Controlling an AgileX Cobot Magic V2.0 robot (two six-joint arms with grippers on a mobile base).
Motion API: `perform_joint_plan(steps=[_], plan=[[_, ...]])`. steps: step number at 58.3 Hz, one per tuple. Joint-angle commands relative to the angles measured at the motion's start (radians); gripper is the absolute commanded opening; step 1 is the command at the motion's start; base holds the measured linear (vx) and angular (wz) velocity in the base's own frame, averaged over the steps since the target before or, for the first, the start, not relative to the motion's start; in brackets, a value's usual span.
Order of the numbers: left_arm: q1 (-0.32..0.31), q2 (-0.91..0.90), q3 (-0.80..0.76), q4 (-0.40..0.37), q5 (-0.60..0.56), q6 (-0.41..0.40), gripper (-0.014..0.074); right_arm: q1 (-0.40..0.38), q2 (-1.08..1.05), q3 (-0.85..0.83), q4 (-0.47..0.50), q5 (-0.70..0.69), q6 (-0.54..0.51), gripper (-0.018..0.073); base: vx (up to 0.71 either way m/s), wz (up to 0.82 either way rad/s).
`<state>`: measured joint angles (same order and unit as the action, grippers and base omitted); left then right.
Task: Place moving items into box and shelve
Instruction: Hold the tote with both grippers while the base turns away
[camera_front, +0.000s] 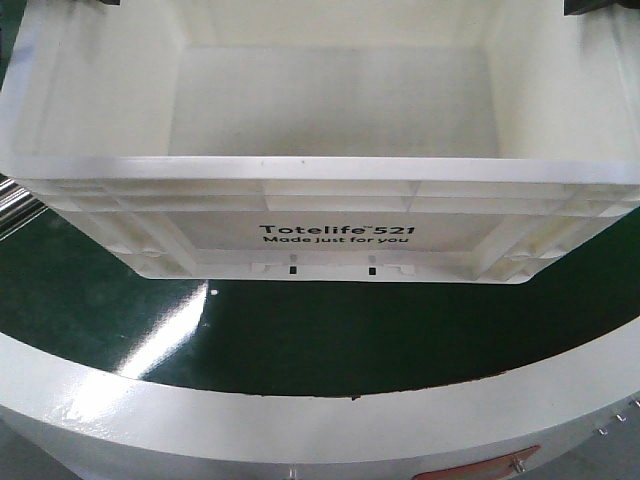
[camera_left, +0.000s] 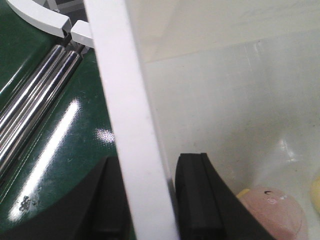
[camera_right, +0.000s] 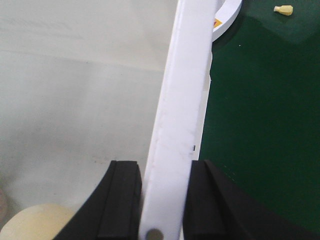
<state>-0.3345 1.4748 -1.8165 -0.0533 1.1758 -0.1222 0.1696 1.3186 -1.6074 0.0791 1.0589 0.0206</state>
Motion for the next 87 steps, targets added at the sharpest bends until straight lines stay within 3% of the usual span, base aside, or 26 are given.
perform_joint_plan(steps=[1,87], plan=[[-0.008,-0.047,-0.044,-0.001,-0.110,0.027,-0.0001,-0.003,-0.045,-0.040,0.027,-0.151,-0.012,-0.0004,0.00,0.00],[-0.008,-0.047,-0.043,-0.002,-0.107,0.027,-0.0001,-0.003,-0.045,-0.031,0.026,-0.145,-0.012,-0.0004,0.00,0.00]])
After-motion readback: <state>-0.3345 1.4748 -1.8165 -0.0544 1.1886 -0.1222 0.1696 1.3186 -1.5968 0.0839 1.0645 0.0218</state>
